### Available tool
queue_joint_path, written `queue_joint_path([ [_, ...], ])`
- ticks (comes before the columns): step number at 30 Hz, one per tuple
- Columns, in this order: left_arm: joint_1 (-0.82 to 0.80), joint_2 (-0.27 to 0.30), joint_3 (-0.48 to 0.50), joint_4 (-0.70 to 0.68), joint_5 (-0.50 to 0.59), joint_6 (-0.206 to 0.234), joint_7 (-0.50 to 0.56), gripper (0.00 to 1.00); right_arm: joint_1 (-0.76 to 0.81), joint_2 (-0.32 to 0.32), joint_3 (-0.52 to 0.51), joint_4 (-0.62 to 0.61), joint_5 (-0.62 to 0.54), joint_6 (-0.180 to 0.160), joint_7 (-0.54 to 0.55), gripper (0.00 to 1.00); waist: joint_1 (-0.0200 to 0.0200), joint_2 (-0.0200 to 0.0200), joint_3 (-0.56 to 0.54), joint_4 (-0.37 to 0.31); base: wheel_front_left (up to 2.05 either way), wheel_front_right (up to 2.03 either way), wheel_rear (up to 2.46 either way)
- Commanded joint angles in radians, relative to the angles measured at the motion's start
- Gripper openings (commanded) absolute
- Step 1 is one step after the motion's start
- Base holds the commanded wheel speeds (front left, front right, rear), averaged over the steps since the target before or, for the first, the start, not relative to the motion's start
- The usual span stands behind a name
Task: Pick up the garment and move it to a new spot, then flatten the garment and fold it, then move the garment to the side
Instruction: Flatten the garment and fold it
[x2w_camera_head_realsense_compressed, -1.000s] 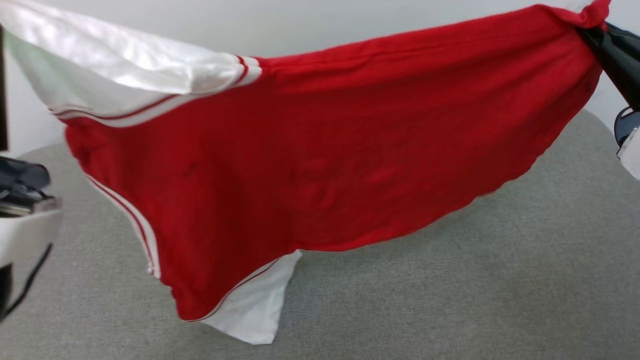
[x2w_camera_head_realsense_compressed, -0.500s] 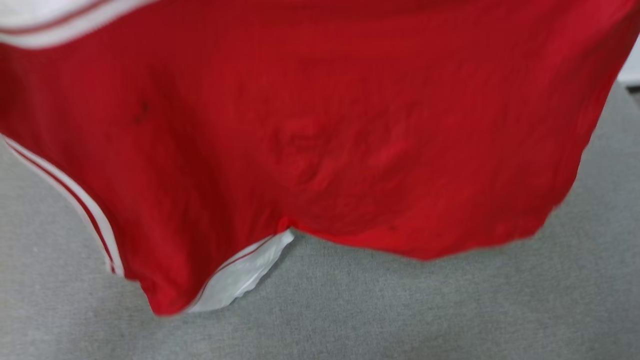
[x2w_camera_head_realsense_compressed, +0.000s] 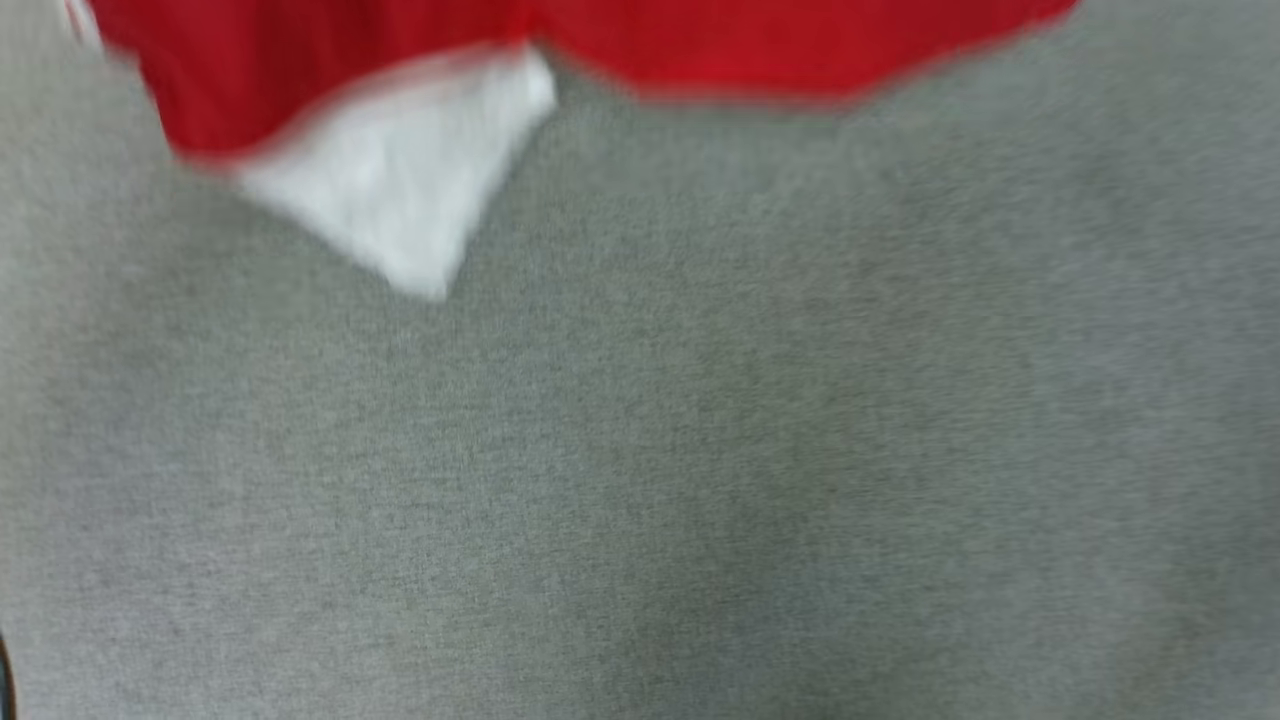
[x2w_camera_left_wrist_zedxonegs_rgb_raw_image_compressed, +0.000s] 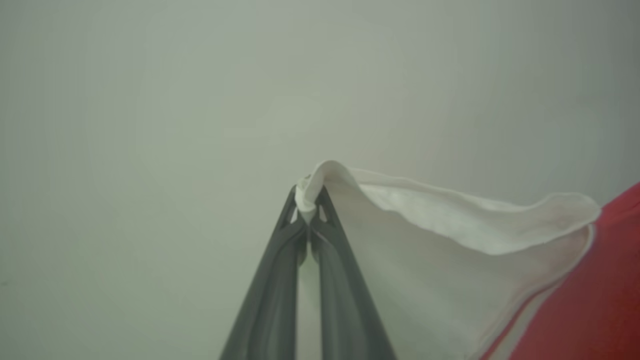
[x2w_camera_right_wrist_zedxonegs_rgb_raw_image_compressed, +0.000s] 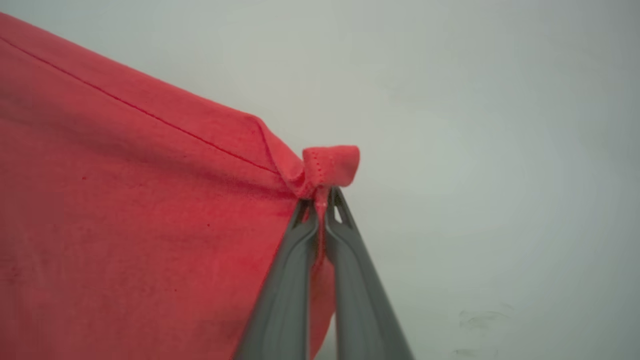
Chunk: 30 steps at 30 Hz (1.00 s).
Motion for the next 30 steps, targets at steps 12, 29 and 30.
queue_joint_path([
  [12,-0.346,-0.216,-0.062,0.469,0.053,-0.083,-0.157,0.00,-0.303,0.064,0.096,0.390,-0.183,-0.001,-0.264,0.00,-0.0002,0.0000,0.143,0.090,0.00,0.00,0.00],
  [29,0.143,-0.356,-0.169,0.610,0.008,-0.119,-0.296,0.00,-0.001,0.125,0.216,0.704,-0.194,-0.001,-0.509,0.00,-0.0002,0.0000,0.050,0.135,0.00,0.00,0.00],
  [30,0.192,-0.361,-0.166,0.602,0.006,-0.114,-0.298,0.00,0.032,0.128,0.227,0.717,-0.185,-0.001,-0.518,0.00,-0.0002,0.0000,0.032,0.136,0.00,0.00,0.00],
])
